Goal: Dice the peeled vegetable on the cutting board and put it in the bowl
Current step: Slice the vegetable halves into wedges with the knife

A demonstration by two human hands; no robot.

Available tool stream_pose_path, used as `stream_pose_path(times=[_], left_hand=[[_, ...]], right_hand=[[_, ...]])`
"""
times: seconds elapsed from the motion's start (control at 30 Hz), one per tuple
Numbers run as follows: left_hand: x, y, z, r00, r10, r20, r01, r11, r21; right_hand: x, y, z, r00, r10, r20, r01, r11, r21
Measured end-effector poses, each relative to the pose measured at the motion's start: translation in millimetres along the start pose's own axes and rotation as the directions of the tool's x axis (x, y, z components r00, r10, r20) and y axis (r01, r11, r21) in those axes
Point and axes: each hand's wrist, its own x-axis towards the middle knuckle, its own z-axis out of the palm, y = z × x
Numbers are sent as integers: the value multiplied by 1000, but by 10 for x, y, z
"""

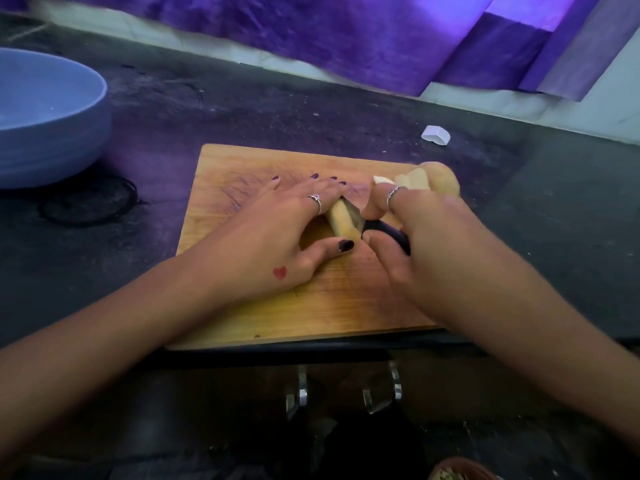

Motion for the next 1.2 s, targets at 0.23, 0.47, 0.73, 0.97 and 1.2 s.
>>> stream_pose_path(times=[0.23,0.47,0.73,0.97,1.2], left_hand=[[-17,-2,-6,1000,25,5,-25,997,75],[39,19,-140,996,49,69,-65,967,246],[53,29,-169,994,25,110,-59,949,308],[29,12,-121,996,41,81,-67,933,353],[22,-11,-108,995,67,78,-92,915,392]], right_hand=[[-58,-38,168,1000,-9,-27,10,999,41],[-108,-26,143,999,-4,-41,8,997,79],[-240,-10,-120,999,44,32,-42,998,-49],[-290,-27,22,999,49,-11,-48,998,46],[0,-54,61,999,-16,-27,17,999,37]])
